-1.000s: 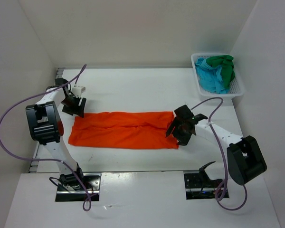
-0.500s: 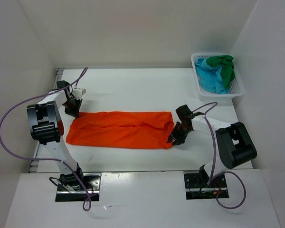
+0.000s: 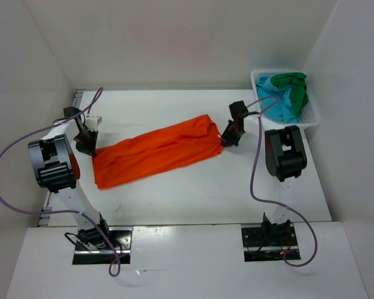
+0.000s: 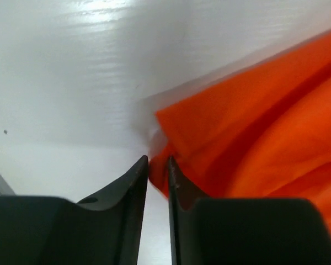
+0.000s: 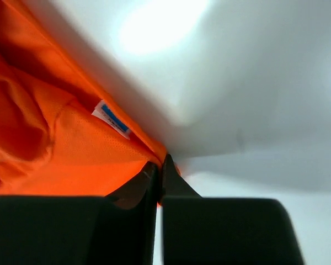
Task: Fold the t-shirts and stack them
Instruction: Rotate the tshirt 90 degrees
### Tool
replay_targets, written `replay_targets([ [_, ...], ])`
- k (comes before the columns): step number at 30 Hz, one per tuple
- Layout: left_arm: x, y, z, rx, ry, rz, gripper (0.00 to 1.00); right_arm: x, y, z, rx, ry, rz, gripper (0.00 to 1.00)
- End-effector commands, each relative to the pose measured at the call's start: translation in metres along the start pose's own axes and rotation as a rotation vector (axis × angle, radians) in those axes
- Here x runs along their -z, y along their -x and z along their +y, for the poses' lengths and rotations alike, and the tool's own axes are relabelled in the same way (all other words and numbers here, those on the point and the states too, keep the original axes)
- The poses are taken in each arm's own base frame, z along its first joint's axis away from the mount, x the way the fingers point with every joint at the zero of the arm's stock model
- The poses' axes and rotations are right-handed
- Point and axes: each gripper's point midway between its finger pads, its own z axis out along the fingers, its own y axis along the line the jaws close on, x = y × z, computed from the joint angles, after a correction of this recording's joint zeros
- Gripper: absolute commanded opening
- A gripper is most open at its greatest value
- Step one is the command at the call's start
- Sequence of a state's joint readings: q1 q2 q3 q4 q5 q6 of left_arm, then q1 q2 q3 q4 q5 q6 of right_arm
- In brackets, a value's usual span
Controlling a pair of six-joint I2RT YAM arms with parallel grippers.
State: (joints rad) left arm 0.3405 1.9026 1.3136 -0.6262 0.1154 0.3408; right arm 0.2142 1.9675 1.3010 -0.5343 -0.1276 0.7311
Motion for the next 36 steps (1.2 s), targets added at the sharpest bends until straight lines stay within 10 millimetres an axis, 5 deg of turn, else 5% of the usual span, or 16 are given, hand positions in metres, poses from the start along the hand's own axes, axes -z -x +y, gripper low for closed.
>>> replay_targets([
  [1,0.034,0.012,0.000,-0.008,-0.001,-0.062,0.30,-0.015,0.065,0.017,0.125,-0.034,-0.134,0.14],
  [4,0.045,-0.002,-0.020,-0.013,-0.076,-0.046,0.65,-0.021,0.091,0.041,0.190,-0.006,-0.160,0.48],
  [7,0.060,0.000,-0.025,-0.019,-0.081,-0.082,0.79,-0.006,0.109,0.053,0.218,-0.027,-0.213,0.57],
  [11,0.073,0.022,-0.024,-0.012,-0.079,-0.154,0.84,0.023,0.100,0.042,0.220,-0.051,-0.263,0.61],
  [13,0.054,0.020,-0.018,-0.003,-0.077,-0.112,0.84,0.033,0.086,0.046,0.204,-0.005,-0.262,0.61],
  [18,0.015,-0.002,-0.018,-0.003,-0.089,-0.006,0.84,-0.007,0.047,0.038,0.115,0.061,-0.125,0.62],
  [21,0.010,-0.005,-0.017,-0.035,-0.066,0.004,0.82,-0.019,0.045,0.047,0.095,0.114,-0.101,0.62],
  [23,0.008,-0.011,-0.016,-0.043,-0.059,0.020,0.71,-0.026,0.050,0.052,0.082,0.116,-0.102,0.62],
  [26,0.003,-0.024,-0.020,-0.057,-0.075,0.052,0.50,-0.038,0.059,0.061,0.092,0.124,-0.096,0.50],
  [27,0.002,-0.028,-0.026,-0.052,-0.105,0.058,0.45,-0.041,0.060,0.061,0.102,0.113,-0.085,0.32],
  [30,0.001,-0.048,-0.045,-0.109,-0.176,0.089,0.36,-0.049,0.082,0.081,0.118,0.126,-0.101,0.04],
  [31,0.001,-0.052,-0.052,-0.133,-0.194,0.095,0.35,-0.035,0.111,0.107,0.155,0.170,-0.176,0.00],
  [33,-0.001,-0.070,-0.069,-0.210,-0.227,0.133,0.35,-0.058,0.123,0.106,0.176,0.114,-0.167,0.00],
  [34,0.001,-0.076,-0.076,-0.236,-0.248,0.144,0.39,-0.026,0.163,0.145,0.222,0.188,-0.285,0.00],
  [35,0.004,-0.078,-0.081,-0.268,-0.255,0.146,0.42,-0.021,0.175,0.157,0.246,0.206,-0.313,0.00],
  [36,0.007,-0.084,-0.097,-0.329,-0.298,0.162,0.45,-0.069,0.172,0.144,0.262,0.166,-0.269,0.00],
])
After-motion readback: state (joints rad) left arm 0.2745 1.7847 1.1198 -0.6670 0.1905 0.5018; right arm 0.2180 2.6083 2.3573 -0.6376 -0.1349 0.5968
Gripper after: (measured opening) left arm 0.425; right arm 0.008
